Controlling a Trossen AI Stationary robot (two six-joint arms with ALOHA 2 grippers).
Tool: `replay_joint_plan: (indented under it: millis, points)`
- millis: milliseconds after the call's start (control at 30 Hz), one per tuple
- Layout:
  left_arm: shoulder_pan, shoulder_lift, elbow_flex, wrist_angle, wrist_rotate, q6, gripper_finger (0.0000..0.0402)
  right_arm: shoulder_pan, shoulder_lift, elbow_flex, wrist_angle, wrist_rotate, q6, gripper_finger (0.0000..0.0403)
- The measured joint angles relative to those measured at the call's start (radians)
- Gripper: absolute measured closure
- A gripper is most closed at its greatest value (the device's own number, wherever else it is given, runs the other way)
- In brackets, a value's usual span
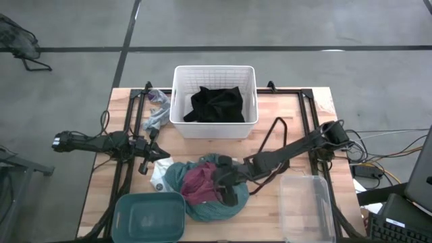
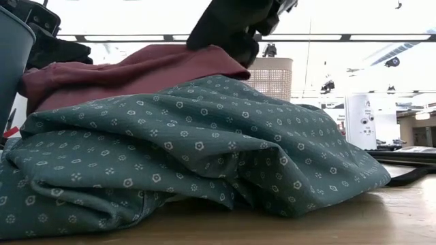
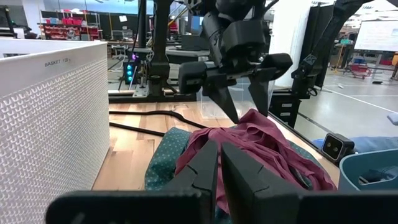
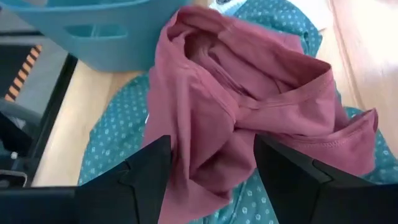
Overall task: Pick & Place Cloths
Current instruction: Put the pink underwear into the transparent bin
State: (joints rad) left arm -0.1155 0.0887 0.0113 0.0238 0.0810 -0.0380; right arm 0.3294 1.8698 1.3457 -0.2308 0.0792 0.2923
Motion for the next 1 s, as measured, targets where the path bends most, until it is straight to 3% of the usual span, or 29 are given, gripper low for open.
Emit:
replay_joint_plan:
  millis: [267, 567, 733, 1000]
  points:
    - [0.000, 0.000, 0.000, 0.000, 0.000, 0.000, 0.0376, 0.000, 0.000, -0.075, 0.095, 0.002, 0.080, 0.0228]
    - [0.000, 0.000, 0.000, 0.001, 0.000, 0.000, 0.0376, 0.001, 0.000, -0.071, 0.084, -0.006, 0.127, 0.0381]
    - [0.000, 0.000, 0.000, 0.001, 0.000, 0.000, 0.0376, 0.006, -0.026, -0.023, 0.044, -0.009, 0.102, 0.0393]
    - [0.000, 0.000, 0.000, 0.000, 0.000, 0.000, 0.0376, 0.009, -0.130, 0.090, -0.174, 0.030, 0.076, 0.0394]
